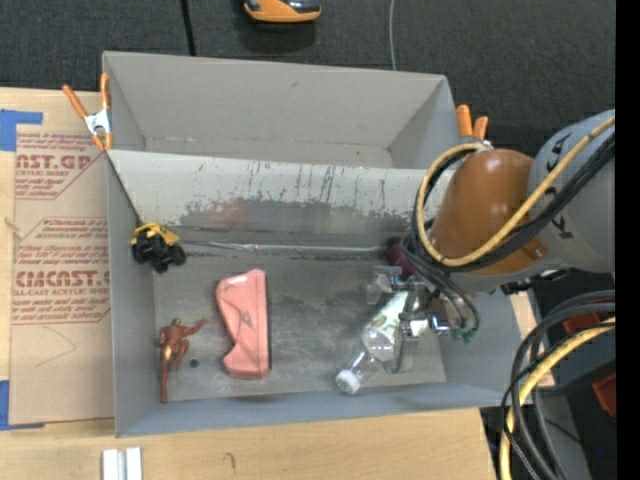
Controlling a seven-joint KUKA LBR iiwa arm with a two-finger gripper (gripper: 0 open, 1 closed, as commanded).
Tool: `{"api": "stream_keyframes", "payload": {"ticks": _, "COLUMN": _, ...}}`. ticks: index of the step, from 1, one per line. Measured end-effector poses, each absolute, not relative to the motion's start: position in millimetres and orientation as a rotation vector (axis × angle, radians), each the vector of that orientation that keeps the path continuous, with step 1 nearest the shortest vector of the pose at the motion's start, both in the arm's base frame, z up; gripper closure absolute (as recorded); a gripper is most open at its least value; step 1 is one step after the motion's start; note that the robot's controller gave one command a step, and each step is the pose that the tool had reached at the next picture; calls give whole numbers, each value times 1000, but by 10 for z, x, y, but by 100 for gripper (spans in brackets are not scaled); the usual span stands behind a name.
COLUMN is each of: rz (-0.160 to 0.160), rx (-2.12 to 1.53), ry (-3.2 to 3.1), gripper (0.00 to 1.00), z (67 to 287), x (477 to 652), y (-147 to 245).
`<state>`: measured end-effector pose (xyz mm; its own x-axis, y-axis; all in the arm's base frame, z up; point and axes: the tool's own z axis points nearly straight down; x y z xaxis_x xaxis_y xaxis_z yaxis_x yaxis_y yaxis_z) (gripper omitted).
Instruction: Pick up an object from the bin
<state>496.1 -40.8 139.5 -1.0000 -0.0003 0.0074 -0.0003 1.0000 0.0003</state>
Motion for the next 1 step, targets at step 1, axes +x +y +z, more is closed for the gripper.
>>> {"api": "stream_keyframes", "payload": {"ticks": 1, "rz": 0, "rx": 1, "ry": -3142, "gripper": 0, "z": 1435, "x": 4980, "y": -407}}
